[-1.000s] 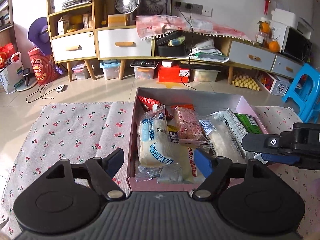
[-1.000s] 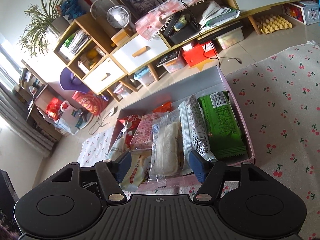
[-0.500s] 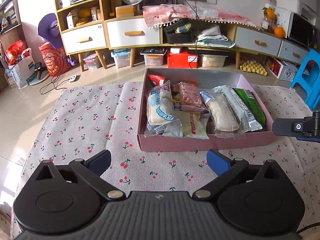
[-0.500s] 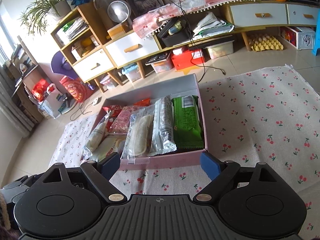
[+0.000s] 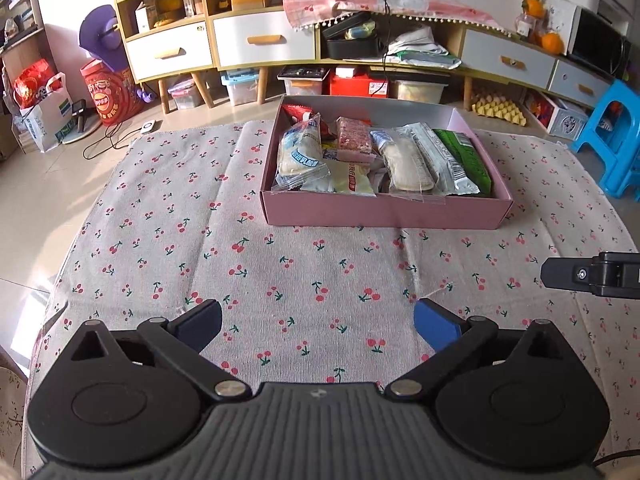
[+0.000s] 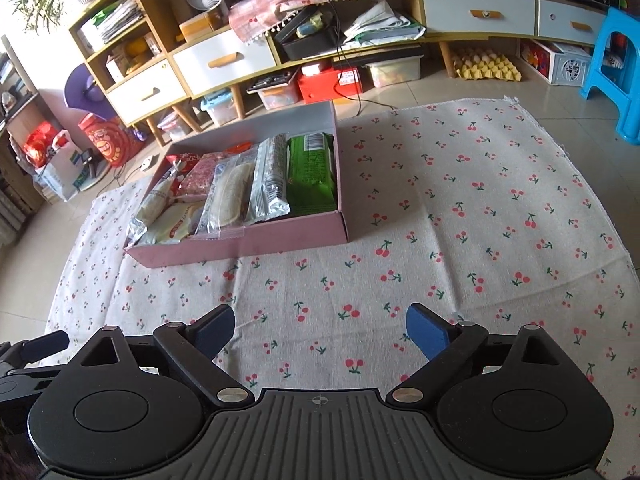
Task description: Organize snacks
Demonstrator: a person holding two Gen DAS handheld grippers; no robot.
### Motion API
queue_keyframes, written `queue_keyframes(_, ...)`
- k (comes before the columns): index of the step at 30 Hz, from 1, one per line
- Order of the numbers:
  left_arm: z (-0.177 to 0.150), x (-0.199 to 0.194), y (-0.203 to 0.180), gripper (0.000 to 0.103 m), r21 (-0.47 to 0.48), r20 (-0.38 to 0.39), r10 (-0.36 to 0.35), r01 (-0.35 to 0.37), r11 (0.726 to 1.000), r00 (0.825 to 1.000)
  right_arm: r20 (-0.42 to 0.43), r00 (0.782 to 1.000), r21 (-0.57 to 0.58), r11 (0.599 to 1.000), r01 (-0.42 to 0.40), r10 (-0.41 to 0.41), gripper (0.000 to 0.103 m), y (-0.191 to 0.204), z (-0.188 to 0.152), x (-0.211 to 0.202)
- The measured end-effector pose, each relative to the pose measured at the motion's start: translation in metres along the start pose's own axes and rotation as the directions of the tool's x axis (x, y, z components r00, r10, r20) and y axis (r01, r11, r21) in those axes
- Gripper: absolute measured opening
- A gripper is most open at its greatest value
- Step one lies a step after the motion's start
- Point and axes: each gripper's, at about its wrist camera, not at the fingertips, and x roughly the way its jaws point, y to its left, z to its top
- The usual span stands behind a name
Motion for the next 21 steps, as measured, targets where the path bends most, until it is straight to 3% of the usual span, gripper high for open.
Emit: queue_keyframes(21, -0.004, 0.001, -0.004, 0.102, -0.053, -0.033, 0.041, -0.043, 0.998, 0.999, -0.058, 0.998, -0.126, 0.992, 0.001, -0.009, 0.095, 0.025, -0.017, -0.004)
